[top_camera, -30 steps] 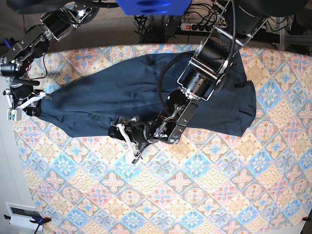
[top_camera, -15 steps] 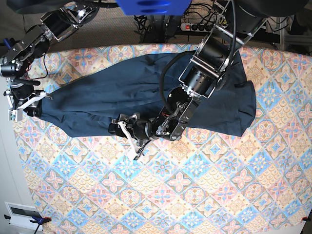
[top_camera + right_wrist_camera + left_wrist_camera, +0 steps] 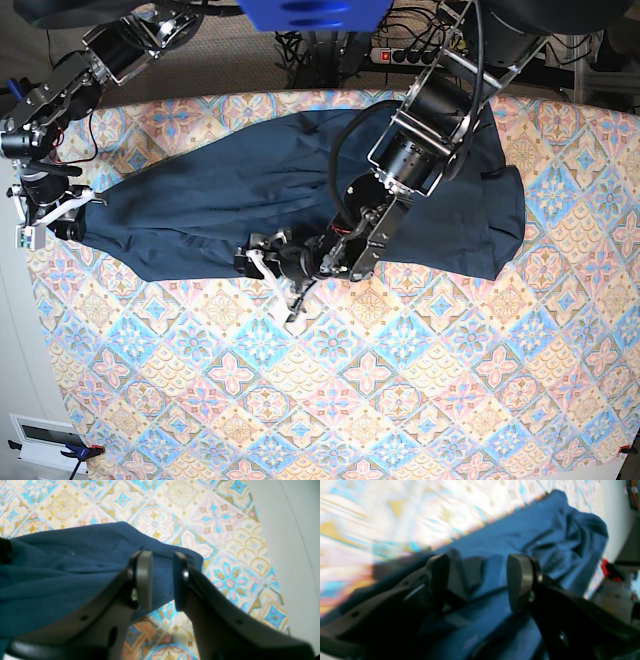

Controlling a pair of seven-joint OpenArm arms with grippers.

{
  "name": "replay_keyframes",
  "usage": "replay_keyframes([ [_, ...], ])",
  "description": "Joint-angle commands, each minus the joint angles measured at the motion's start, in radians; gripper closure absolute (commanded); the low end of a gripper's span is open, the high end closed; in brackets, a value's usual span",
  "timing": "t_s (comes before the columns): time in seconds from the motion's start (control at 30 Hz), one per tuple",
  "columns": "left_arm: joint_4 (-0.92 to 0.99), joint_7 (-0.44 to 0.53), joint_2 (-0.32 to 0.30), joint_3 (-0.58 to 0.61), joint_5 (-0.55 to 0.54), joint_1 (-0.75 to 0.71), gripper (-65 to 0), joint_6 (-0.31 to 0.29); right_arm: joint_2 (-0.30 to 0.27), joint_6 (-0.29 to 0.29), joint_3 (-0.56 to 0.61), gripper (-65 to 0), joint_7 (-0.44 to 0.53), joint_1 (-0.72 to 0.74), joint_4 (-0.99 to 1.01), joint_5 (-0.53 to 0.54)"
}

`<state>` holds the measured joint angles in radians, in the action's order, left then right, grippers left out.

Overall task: Layout the t-shirt on the table in an organized manner, then fold the t-shirt properly
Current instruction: 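Lower the left gripper onto the shirt's middle edge to grasp, then pull the grasped shirt fabric with the left gripper away from the right gripper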

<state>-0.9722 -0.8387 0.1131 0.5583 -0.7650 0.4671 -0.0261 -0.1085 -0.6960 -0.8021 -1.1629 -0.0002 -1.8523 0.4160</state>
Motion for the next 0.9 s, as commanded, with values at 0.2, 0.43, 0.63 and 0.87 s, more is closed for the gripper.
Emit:
replay_keyframes([
  [0.2,0.058,0.017,0.036,-0.005,-0.017,0.019,-25.4,-0.013,-0.02,-0.002,0.0,-14.6,0.027,0.012,-0.017,0.014],
  [0.43,0.063,0.154,0.038,-0.007,-0.018,0.022,0.0,-0.013,-0.02,-0.002,0.0,-14.6,0.024,0.01,-0.019,0.014],
  [0.63,0.028,0.21,0.038,-0.008,-0.037,0.074,0.0,-0.013,-0.02,-0.002,0.0,-14.6,0.022,0.009,-0.02,0.014],
  [0.87,-0.006,0.204,0.015,-0.083,-0.12,0.129,0.0,-0.013,-0.02,-0.002,0.003,-14.6,0.019,-0.017,-0.02,0.016],
])
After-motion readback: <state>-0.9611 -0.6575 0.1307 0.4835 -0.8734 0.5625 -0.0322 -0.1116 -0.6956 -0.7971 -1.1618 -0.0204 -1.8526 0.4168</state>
